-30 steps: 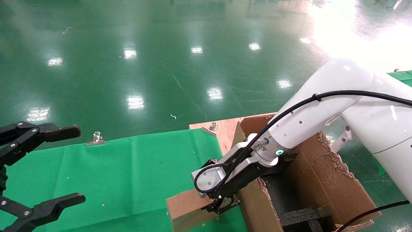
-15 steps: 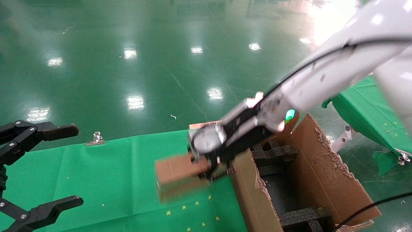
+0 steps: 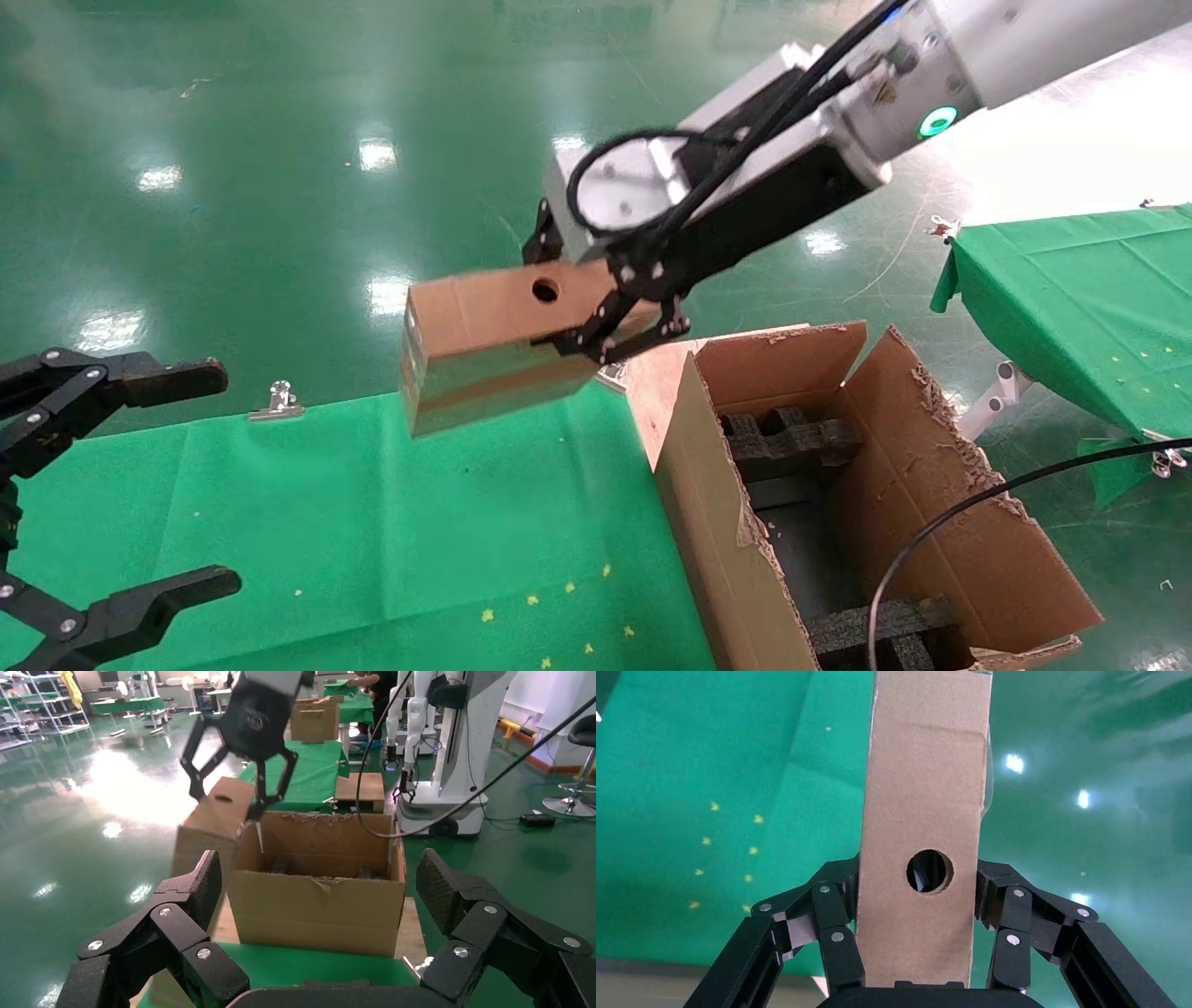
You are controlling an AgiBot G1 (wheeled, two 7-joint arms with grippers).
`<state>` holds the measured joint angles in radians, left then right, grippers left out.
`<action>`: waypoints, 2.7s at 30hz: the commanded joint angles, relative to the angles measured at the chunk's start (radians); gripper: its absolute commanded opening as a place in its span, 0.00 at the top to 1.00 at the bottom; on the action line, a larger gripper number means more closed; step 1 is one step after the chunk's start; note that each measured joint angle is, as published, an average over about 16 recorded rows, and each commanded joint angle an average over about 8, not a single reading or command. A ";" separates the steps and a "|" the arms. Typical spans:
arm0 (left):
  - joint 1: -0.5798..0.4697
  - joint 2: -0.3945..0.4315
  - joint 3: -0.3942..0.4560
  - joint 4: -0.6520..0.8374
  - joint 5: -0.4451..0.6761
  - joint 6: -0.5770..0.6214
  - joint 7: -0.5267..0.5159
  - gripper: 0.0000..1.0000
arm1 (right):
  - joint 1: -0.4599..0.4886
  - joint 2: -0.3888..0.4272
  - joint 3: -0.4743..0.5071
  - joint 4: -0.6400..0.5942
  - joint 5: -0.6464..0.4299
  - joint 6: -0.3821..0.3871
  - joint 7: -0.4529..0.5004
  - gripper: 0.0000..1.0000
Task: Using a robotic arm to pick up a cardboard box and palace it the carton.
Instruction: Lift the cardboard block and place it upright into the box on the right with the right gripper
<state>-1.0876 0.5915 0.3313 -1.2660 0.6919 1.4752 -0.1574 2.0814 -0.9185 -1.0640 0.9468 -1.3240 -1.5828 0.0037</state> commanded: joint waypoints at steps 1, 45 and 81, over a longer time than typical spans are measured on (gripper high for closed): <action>0.000 0.000 0.000 0.000 0.000 0.000 0.000 0.00 | 0.025 0.001 -0.014 -0.019 0.016 0.001 -0.014 1.00; 0.000 0.000 0.001 0.000 -0.001 0.000 0.000 0.00 | 0.303 0.506 -0.528 -0.033 -0.015 0.040 0.170 1.00; 0.000 -0.001 0.001 0.000 -0.001 -0.001 0.001 0.00 | 0.077 0.857 -0.609 0.162 0.138 0.473 0.741 1.00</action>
<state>-1.0879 0.5909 0.3326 -1.2657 0.6905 1.4743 -0.1567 2.1589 -0.0615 -1.6725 1.1096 -1.1861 -1.1092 0.7456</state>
